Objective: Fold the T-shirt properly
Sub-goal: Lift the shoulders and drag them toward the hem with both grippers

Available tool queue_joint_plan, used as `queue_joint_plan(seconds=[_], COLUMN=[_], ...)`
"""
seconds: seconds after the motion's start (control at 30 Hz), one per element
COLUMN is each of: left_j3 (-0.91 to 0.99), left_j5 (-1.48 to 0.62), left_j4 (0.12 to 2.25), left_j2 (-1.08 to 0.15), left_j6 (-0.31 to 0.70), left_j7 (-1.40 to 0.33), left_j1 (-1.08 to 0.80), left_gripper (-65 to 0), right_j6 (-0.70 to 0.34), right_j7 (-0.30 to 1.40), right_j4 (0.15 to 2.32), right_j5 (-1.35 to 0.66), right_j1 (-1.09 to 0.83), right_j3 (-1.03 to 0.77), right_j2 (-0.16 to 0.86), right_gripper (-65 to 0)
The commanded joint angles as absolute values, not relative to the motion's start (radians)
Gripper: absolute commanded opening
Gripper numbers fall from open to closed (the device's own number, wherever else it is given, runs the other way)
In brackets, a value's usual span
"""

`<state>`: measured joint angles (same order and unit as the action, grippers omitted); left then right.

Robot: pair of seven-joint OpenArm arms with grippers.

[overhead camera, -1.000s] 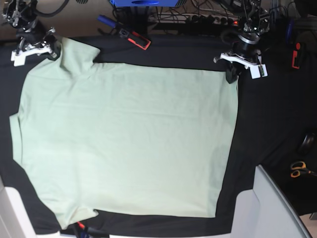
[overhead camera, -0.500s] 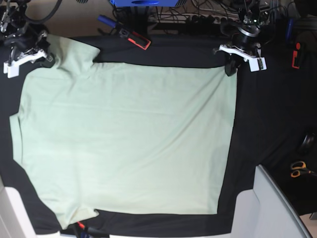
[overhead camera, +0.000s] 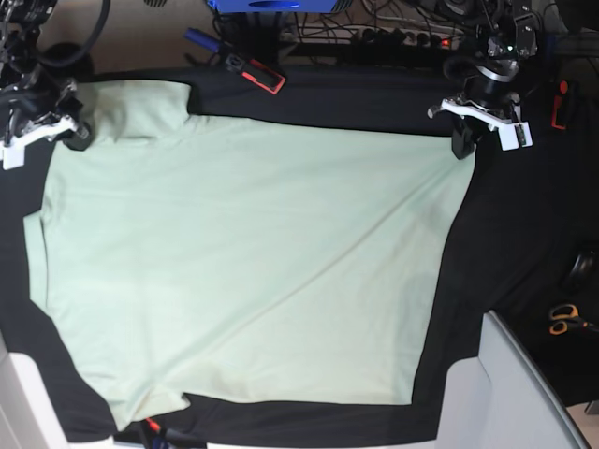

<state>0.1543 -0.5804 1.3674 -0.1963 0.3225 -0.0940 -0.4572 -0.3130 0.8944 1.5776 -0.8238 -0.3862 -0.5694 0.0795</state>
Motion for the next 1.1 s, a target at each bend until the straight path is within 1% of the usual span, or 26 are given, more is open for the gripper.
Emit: queue_joint_plan(seconds=[0.0, 0.17, 0.33, 0.47, 0.7, 0.8, 0.93, 1.07], left_j3=[0.156, 0.151, 0.151, 0.15, 0.093, 0.091, 0.099, 0.101], left_j5=[-0.588, -0.588, -0.587, -0.587, -0.587, -0.587, -0.587, -0.587], left_j4=[1.383, 1.379, 1.385, 1.385, 1.385, 1.392, 1.417, 1.468], left_j2=[-0.209, -0.206, -0.208, -0.208, -0.214, -0.214, -0.214, -0.214], left_j6=[0.325, 0.325, 0.325, 0.325, 0.325, 0.325, 0.325, 0.325], left_j7=[-0.074, -0.074, -0.076, -0.076, -0.077, -0.137, -0.226, -0.236], left_j1=[-0.455, -0.452, -0.456, -0.456, -0.449, -0.438, -0.406, -0.403], left_gripper=[-65.0, -65.0, -65.0, -65.0, -65.0, -65.0, -65.0, -65.0], right_j6=[-0.32, -0.32, -0.32, -0.318, -0.318, -0.318, -0.317, -0.317], right_j7=[0.901, 0.932, 0.931, 0.932, 0.932, 0.932, 0.932, 0.931], right_j4=[1.595, 1.596, 1.643, 1.656, 1.655, 1.655, 1.653, 1.653], right_j5=[-0.842, -0.842, -0.839, -0.842, -0.839, -0.837, -0.842, -0.839], right_j1=[-0.377, -0.341, -0.328, -0.309, -0.278, -0.268, -0.251, -0.243], right_j3=[-0.573, -0.573, -0.575, -0.575, -0.575, -0.575, -0.576, -0.599], right_j2=[0.087, 0.088, 0.088, 0.108, 0.11, 0.11, 0.14, 0.143], right_gripper=[-65.0, -65.0, -65.0, -65.0, -65.0, -65.0, -65.0, -65.0])
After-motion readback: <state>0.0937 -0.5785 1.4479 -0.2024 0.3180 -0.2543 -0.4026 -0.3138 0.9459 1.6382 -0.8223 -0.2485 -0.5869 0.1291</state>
